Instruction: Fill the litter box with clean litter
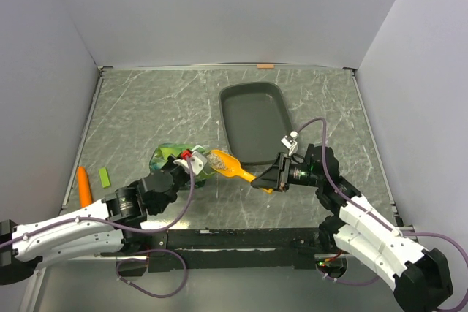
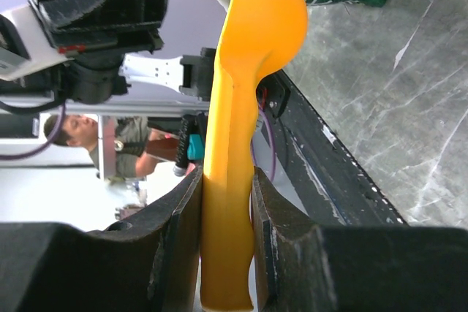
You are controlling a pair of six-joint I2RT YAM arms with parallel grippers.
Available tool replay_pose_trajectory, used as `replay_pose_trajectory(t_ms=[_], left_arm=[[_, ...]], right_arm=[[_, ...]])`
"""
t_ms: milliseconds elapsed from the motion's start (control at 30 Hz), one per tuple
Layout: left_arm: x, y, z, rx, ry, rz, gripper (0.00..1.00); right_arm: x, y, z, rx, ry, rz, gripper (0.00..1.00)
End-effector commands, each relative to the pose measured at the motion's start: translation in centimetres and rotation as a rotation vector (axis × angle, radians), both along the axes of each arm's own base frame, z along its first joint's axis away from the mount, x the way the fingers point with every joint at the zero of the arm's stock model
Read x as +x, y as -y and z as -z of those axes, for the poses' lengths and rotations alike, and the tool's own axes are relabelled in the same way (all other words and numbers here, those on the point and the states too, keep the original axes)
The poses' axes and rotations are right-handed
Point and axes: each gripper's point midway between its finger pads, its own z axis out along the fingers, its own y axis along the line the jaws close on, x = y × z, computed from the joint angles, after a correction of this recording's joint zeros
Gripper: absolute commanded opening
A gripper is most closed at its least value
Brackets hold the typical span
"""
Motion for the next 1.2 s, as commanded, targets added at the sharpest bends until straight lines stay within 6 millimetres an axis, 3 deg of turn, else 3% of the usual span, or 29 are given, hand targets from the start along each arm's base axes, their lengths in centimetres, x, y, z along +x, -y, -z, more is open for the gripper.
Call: replay_pose_trajectory(t_ms=[0,367,667,867,1067,1133,1167], left_arm=[[0.8,-1.2,-0.1,0.008,0.007,-0.109,0.01],[0.7,-1.5,-0.5,-0.038,0.006,-0.127,0.01],[0.4,-1.2,-0.9,-0.09,0.005,-0.094,0.01],[0.0,-1.6,-1.7,-0.142,0.02,-0.085,0.01],[-0.1,-1.9,-2.1,-0.165,0.025,-0.082,0.01],[-0.1,-1.9,-2.1,-0.167,0.023,-0.081,0.01],[-0.2,-1.8,-2.1,-0.166,0.021,-0.076,0.01]], right_arm=[[1.5,0.2,-2.1,0.042,0.006,0.091,0.0],[3.0,0.9,-4.5,0.076,0.019,0.23,0.0],[7.6,2.2,-4.5,0.036,0.026,0.464,0.0],[10.5,3.1,-2.2,-0.05,0.01,0.593,0.0],[12.4,3.9,2.6,-0.225,-0.025,0.641,0.0],[13.0,4.0,3.1,-0.285,0.001,0.631,0.0],[13.0,4.1,4.7,-0.342,-0.025,0.613,0.0]])
